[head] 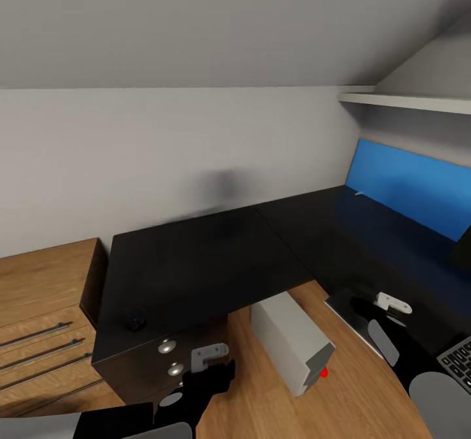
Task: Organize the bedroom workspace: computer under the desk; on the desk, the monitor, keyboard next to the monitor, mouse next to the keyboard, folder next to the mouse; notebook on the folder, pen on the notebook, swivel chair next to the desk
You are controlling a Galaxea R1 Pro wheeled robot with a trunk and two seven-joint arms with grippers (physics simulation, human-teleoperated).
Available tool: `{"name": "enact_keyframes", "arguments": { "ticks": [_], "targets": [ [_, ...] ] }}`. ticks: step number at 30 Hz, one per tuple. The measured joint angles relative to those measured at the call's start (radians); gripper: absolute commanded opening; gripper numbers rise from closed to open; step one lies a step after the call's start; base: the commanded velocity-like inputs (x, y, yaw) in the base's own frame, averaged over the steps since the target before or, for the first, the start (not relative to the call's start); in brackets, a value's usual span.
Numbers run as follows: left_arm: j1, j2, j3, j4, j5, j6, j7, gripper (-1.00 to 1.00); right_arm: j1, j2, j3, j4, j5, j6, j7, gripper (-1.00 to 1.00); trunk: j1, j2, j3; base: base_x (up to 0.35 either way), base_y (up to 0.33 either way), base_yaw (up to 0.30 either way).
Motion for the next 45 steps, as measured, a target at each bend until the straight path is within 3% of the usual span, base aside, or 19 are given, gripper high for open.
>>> {"name": "enact_keyframes", "arguments": {
  "ticks": [10,26,38,45],
  "targets": [
    [0.0,-0.015,0.0,0.058,-0.001,-0.002,-0.001,1.0,0.0,0.0,0.001,0.0,-0.003,0.001,0.002,1.0,0.0,0.0,0.0,-0.038,0.014,0.0],
    [0.0,-0.018,-0.003,0.064,-0.001,-0.001,0.0,1.0,0.0,0.001,0.002,-0.001,0.001,0.0,0.001,1.0,0.0,0.0,0.0,-0.032,0.015,0.0],
    [0.0,-0.02,-0.003,0.069,0.0,-0.001,0.001,1.0,0.001,0.002,0.004,0.03,-0.009,0.0,0.001,1.0,-0.046,0.084,0.037,0.0,0.0,0.0],
    [0.0,-0.04,-0.003,0.102,0.0,0.0,0.0,1.0,0.001,0.002,0.004,0.028,-0.009,0.0,0.001,1.0,-0.073,0.133,0.059,0.0,0.0,0.0]
  ]
}}
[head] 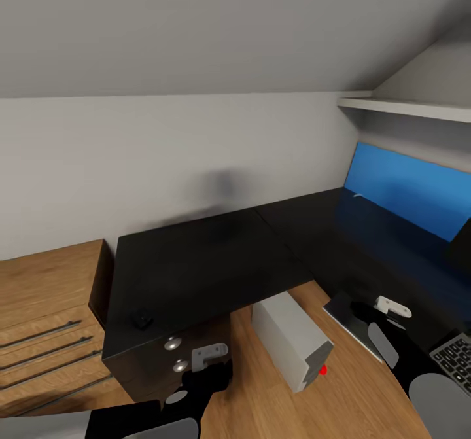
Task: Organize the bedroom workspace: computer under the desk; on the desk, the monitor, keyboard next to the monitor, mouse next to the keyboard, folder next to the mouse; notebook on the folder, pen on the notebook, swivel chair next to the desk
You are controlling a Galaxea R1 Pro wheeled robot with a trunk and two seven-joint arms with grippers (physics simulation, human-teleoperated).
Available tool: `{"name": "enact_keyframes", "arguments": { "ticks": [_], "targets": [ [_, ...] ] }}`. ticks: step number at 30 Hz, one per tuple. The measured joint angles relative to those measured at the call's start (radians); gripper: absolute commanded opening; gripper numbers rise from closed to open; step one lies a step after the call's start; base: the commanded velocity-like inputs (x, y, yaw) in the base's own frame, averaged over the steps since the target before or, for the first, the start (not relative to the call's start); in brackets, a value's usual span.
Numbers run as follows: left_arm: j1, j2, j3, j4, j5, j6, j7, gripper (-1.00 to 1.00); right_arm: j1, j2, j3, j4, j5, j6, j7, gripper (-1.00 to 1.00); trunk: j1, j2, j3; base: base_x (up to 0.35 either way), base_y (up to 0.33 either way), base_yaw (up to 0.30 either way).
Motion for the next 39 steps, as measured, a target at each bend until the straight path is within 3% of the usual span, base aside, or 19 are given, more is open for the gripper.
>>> {"name": "enact_keyframes", "arguments": {
  "ticks": [19,23,24,25,28,33,39],
  "targets": [
    [0.0,-0.003,0.0,0.007,0.0,0.0,0.0,1.0,0.001,-0.006,-0.005,-0.037,-0.003,0.004,0.001,1.0,-0.073,0.133,0.06,0.0,0.0,0.0],
    [0.0,-0.003,0.0,0.007,0.0,-0.001,0.0,1.0,0.022,-0.016,-0.008,-0.144,-0.006,0.079,0.001,1.0,-0.088,0.161,0.072,0.0,0.0,0.0],
    [0.0,-0.003,0.0,0.007,0.0,-0.001,0.0,1.0,0.037,-0.02,-0.008,-0.183,-0.011,0.116,0.001,1.0,-0.092,0.168,0.075,0.0,0.0,0.0],
    [0.0,-0.003,0.0,0.007,0.0,-0.001,0.0,1.0,0.079,-0.024,-0.009,-0.294,-0.03,0.195,-0.001,1.0,-0.096,0.175,0.078,0.0,0.0,0.0],
    [0.0,-0.003,0.0,0.007,0.0,-0.001,0.0,1.0,0.131,-0.025,-0.009,-0.405,-0.048,0.246,-0.004,1.0,-0.107,0.196,0.088,0.0,0.0,0.0],
    [0.0,-0.003,0.0,0.007,0.0,-0.001,0.0,1.0,0.194,-0.025,-0.036,-0.544,-0.055,0.319,-0.008,1.0,-0.127,0.231,0.104,0.0,0.0,0.0],
    [0.0,-0.006,-0.009,0.044,0.002,-0.002,0.001,1.0,0.231,-0.013,-0.064,-0.602,-0.057,0.347,-0.007,1.0,-0.15,0.273,0.123,0.0,0.0,0.0]
  ]
}}
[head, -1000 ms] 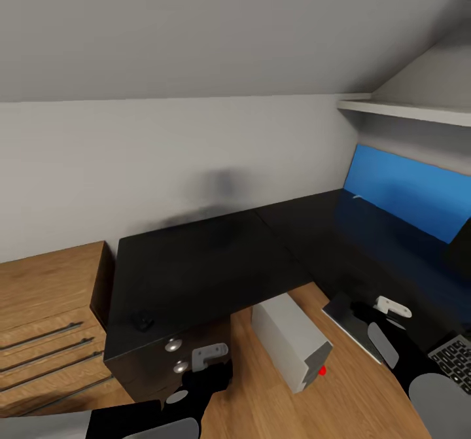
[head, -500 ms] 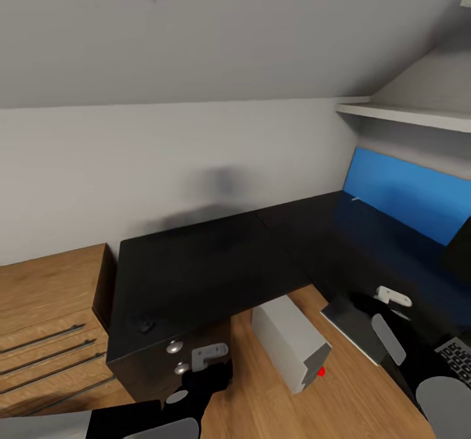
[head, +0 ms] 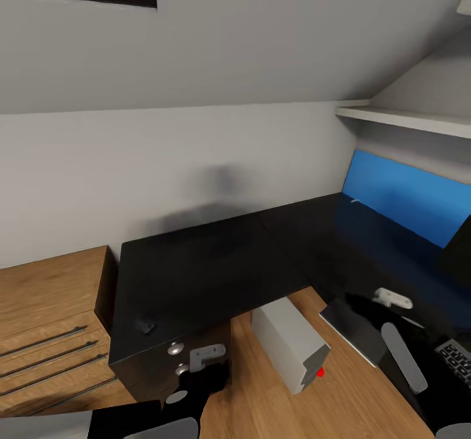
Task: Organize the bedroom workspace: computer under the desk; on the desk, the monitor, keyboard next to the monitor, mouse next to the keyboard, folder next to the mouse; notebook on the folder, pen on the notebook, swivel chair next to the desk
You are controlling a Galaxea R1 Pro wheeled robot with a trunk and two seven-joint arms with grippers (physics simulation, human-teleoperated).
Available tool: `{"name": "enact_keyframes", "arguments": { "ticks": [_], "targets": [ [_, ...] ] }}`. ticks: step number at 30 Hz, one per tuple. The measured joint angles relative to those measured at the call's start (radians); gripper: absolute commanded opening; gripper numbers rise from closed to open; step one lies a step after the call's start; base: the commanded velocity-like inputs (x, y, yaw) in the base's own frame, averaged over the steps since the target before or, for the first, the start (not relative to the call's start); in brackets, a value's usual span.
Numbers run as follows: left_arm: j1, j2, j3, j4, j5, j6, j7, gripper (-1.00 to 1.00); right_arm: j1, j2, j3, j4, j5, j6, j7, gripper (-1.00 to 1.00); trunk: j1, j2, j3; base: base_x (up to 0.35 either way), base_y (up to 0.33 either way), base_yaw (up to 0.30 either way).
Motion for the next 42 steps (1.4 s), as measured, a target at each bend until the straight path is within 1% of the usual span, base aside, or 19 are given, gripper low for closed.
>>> {"name": "enact_keyframes", "arguments": {
  "ticks": [1,5,8,10,11,12,13,14,21,24,27,29,30,32,33,35,36,40,42],
  "targets": [
    [0.0,-0.001,-0.004,0.006,0.0,0.0,0.001,1.0,0.005,0.003,0.002,-0.005,0.001,0.001,0.0,1.0,-0.004,0.007,0.003,0.0,0.0,0.0],
    [0.0,-0.005,-0.054,0.05,0.003,-0.006,0.003,1.0,0.042,0.036,0.026,-0.045,0.007,-0.003,0.003,1.0,-0.019,0.035,0.016,0.0,0.0,0.0],
    [0.0,-0.006,-0.113,0.086,0.005,-0.043,0.004,1.0,0.061,0.056,0.036,-0.057,0.008,-0.006,0.004,1.0,-0.031,0.056,0.025,0.0,0.0,0.0],
    [0.0,-0.007,-0.16,0.098,0.01,-0.064,0.005,1.0,0.076,0.063,0.042,-0.065,0.009,-0.007,0.004,1.0,-0.038,0.07,0.031,0.0,0.0,0.0],
    [0.0,-0.006,-0.194,0.103,0.019,-0.078,0.005,1.0,0.089,0.066,0.047,-0.076,0.01,-0.008,0.005,1.0,-0.042,0.077,0.035,0.0,0.0,0.0],
    [0.0,-0.006,-0.291,0.114,0.1,-0.152,0.002,1.0,0.14,0.072,0.076,-0.15,0.009,-0.009,0.004,1.0,-0.046,0.084,0.038,0.0,0.0,0.0],
    [0.0,-0.006,-0.317,0.115,0.118,-0.169,0.001,1.0,0.153,0.073,0.083,-0.167,0.01,-0.008,0.004,1.0,-0.05,0.091,0.041,0.0,0.0,0.0],
    [0.0,-0.007,-0.355,0.117,0.149,-0.199,0.0,1.0,0.177,0.075,0.097,-0.192,0.009,-0.009,0.004,1.0,-0.054,0.098,0.044,0.0,0.0,0.0],
    [0.0,-0.003,-0.488,0.122,0.217,-0.329,-0.001,1.0,0.242,0.096,0.188,-0.227,0.016,-0.021,0.004,1.0,-0.081,0.147,0.066,0.0,0.0,0.0],
    [0.001,0.0,-0.558,0.122,0.26,-0.401,-0.002,1.0,0.259,0.103,0.232,-0.219,0.029,-0.065,0.004,1.0,-0.092,0.168,0.075,0.0,0.0,0.0],
    [0.001,0.001,-0.666,0.141,0.368,-0.472,-0.005,1.0,0.279,0.107,0.299,-0.135,0.054,-0.168,0.004,1.0,-0.104,0.189,0.085,0.0,0.0,0.0],
    [0.01,-0.002,-0.721,0.186,0.466,-0.491,-0.022,1.0,0.284,0.108,0.351,-0.072,0.064,-0.239,0.003,1.0,-0.108,0.197,0.088,0.0,0.0,0.0],
    [0.025,-0.011,-0.741,0.229,0.536,-0.497,-0.067,1.0,0.285,0.109,0.385,-0.029,0.066,-0.283,0.003,1.0,-0.108,0.197,0.088,0.0,0.0,0.0],
    [0.035,-0.018,-0.749,0.259,0.575,-0.496,-0.114,1.0,0.286,0.109,0.404,0.0,0.067,-0.308,0.004,1.0,-0.108,0.197,0.088,0.0,0.0,0.0],
    [0.045,-0.028,-0.756,0.31,0.636,-0.49,-0.209,1.0,0.287,0.113,0.425,0.057,0.067,-0.348,0.007,1.0,-0.108,0.197,0.088,0.0,0.0,0.0],
    [0.048,-0.031,-0.759,0.333,0.674,-0.479,-0.261,1.0,0.287,0.117,0.434,0.111,0.067,-0.388,0.011,1.0,-0.108,0.197,0.088,0.0,0.0,0.0],
    [0.051,-0.033,-0.76,0.349,0.704,-0.468,-0.297,1.0,0.287,0.123,0.439,0.181,0.07,-0.455,0.012,1.0,-0.108,0.197,0.088,0.0,0.0,0.0],
    [0.059,-0.032,-0.762,0.368,0.72,-0.464,-0.313,1.0,0.287,0.128,0.441,0.217,0.074,-0.503,0.004,1.0,-0.108,0.197,0.088,0.0,0.0,0.0],
    [0.072,-0.036,-0.763,0.386,0.726,-0.463,-0.318,1.0,0.287,0.143,0.447,0.244,0.076,-0.516,0.002,1.0,-0.108,0.197,0.088,-0.099,-0.047,0.059]
  ]
}}
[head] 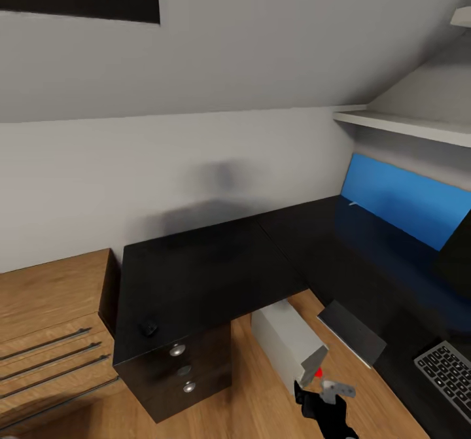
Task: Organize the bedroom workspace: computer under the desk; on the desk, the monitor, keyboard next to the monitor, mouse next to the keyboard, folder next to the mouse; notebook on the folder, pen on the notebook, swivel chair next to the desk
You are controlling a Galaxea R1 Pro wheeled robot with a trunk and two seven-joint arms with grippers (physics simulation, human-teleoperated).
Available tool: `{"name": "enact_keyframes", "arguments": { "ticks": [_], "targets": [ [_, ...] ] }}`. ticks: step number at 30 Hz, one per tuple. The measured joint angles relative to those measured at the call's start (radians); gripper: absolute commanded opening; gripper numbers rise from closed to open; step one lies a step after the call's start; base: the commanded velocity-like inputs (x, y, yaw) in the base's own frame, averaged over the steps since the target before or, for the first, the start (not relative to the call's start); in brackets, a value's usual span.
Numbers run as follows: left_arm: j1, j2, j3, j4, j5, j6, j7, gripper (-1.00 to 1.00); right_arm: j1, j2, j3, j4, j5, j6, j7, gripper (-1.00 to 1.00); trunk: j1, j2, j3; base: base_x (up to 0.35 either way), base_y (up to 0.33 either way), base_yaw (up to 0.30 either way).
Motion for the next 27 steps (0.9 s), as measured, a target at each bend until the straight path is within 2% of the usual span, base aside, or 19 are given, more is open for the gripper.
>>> {"name": "enact_keyframes", "arguments": {
  "ticks": [1,3,8,17,23,27],
  "targets": [
    [0.007,-0.019,0.0,0.024,0.006,0.002,-0.001,1.0,0.0,0.04,0.0,0.086,0.033,-0.031,-0.001,1.0,0.0,0.0,0.0,-0.231,-0.125,0.174],
    [0.009,-0.028,0.0,0.055,0.012,0.002,-0.002,1.0,0.0,0.057,-0.001,0.124,0.062,-0.086,-0.001,1.0,0.0,0.0,0.0,-0.263,-0.155,0.226],
    [0.009,-0.037,0.0,0.071,0.014,0.004,-0.002,1.0,0.0,0.084,-0.002,0.163,0.099,-0.141,-0.006,1.0,0.001,0.0,0.0,-0.283,-0.173,0.258],
    [0.009,-0.036,0.001,0.074,0.015,0.004,0.002,1.0,0.0,0.089,-0.003,0.201,0.109,-0.195,-0.023,1.0,0.001,0.0,-0.006,-0.298,-0.163,0.237],
    [0.009,-0.035,0.0,0.078,0.016,0.003,0.005,1.0,0.0,0.089,-0.004,0.211,0.11,-0.231,-0.024,1.0,0.001,0.0,-0.009,-0.327,-0.04,0.043],
    [0.009,-0.032,0.001,0.12,0.016,0.003,0.006,1.0,0.0,0.089,-0.004,0.211,0.111,-0.234,-0.024,1.0,0.0,0.0,-0.009,-0.139,-0.005,0.005]
  ]
}}
